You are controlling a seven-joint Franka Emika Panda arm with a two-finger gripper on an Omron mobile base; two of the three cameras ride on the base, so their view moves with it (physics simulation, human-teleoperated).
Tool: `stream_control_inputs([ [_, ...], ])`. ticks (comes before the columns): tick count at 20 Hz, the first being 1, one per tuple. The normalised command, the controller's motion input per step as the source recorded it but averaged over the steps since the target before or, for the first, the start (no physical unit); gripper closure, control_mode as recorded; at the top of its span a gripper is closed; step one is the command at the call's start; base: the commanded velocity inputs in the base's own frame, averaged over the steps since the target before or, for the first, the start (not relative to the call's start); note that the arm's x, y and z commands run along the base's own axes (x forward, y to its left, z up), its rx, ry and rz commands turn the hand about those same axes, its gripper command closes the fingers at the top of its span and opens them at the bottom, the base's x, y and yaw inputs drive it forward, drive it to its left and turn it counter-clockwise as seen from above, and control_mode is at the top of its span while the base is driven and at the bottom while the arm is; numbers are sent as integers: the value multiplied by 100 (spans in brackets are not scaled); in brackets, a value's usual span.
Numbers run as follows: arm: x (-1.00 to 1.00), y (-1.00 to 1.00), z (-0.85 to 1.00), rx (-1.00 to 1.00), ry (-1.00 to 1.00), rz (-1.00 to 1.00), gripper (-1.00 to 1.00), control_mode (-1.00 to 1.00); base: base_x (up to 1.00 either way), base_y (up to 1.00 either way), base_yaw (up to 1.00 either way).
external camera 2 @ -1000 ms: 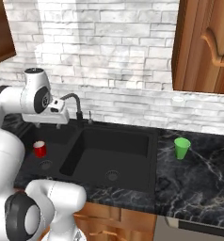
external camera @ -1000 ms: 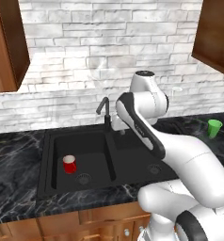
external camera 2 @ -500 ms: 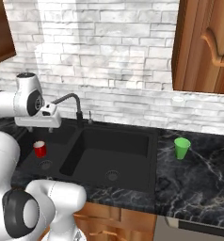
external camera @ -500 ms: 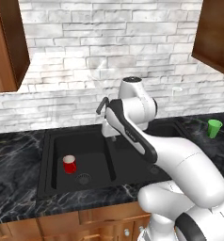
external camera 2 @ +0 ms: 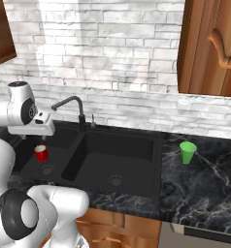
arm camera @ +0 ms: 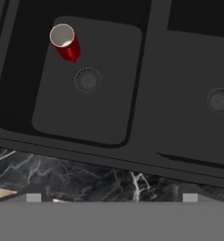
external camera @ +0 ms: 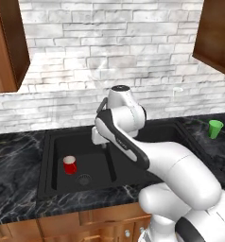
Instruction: Move any existing items from the left basin to the right basin for drying. Then move the cup from the counter to the left basin of the sink for washing.
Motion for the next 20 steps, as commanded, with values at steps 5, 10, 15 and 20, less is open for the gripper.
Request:
stream_control_inputs([
  [5,0,37,-21,0,0,0,-100,-100,0,0,0],
  [10,4,30,-20,0,0,0,-100,-100,0,0,0],
  [15,13,26,-24,0,0,0,-100,-100,0,0,0],
  [20,14,25,-29,-2,0,0,-100,-100,0,0,0],
])
